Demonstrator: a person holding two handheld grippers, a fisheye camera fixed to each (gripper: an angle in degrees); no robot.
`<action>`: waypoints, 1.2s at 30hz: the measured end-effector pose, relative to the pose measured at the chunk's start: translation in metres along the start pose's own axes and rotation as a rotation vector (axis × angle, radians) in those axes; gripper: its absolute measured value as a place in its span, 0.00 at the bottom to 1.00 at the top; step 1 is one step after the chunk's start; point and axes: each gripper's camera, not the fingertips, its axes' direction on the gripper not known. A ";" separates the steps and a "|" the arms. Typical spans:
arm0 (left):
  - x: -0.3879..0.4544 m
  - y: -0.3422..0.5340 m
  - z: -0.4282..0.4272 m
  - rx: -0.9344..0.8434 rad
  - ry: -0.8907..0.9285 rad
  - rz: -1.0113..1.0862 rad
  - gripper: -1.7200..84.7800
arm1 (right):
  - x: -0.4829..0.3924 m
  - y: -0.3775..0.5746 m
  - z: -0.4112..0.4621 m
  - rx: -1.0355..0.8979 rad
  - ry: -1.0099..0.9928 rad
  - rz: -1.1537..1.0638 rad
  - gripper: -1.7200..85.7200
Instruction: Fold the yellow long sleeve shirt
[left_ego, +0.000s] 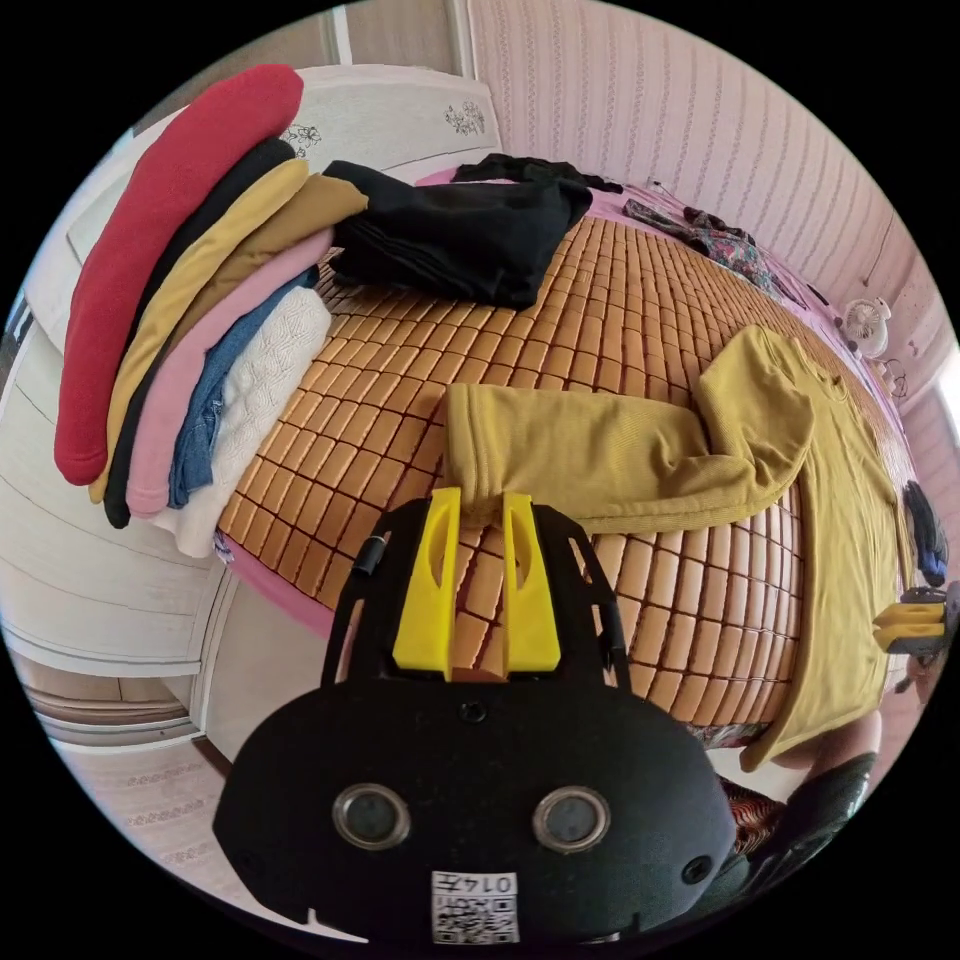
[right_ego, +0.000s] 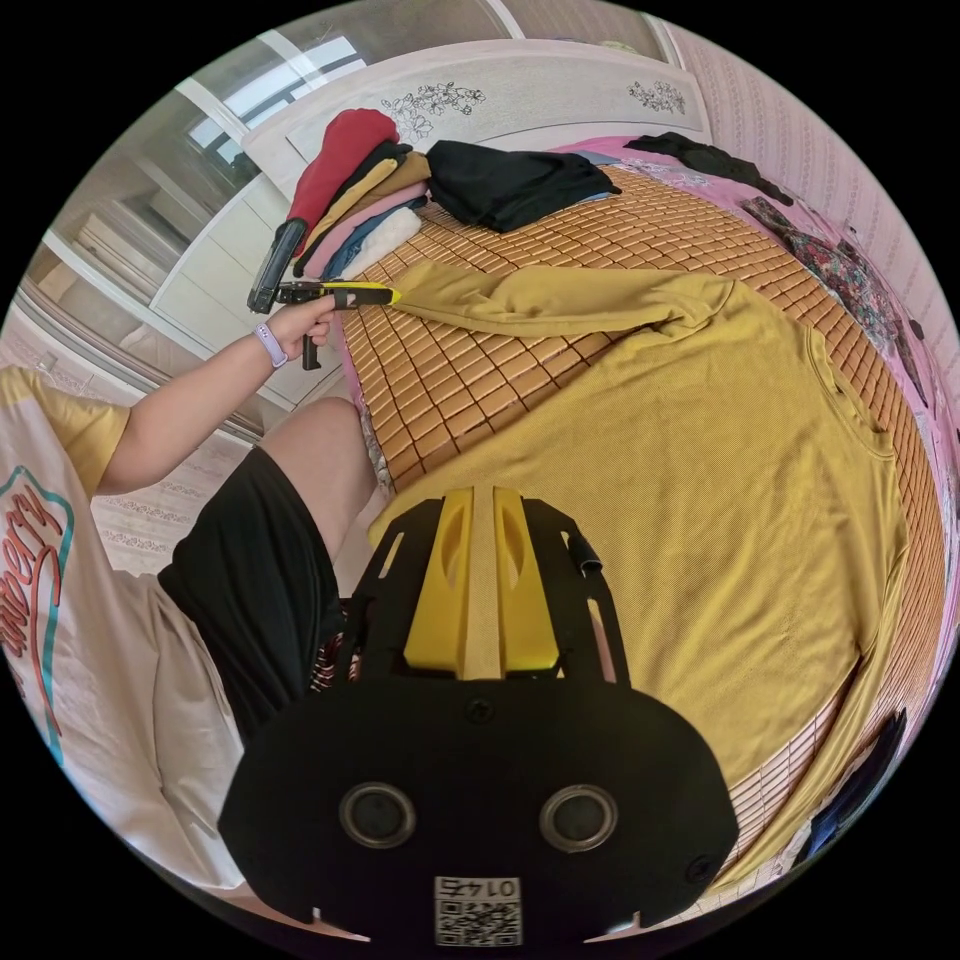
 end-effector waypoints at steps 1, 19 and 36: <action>-0.006 0.000 -0.004 0.021 0.014 -0.035 0.10 | -0.001 -0.005 0.000 0.002 -0.007 -0.005 0.05; 0.119 -0.023 -0.174 0.835 0.376 0.294 0.08 | 0.016 0.046 -0.037 0.122 -0.017 0.194 0.08; 0.313 0.035 -0.050 0.036 0.592 0.580 0.10 | 0.057 0.189 -0.077 0.249 0.239 0.610 0.12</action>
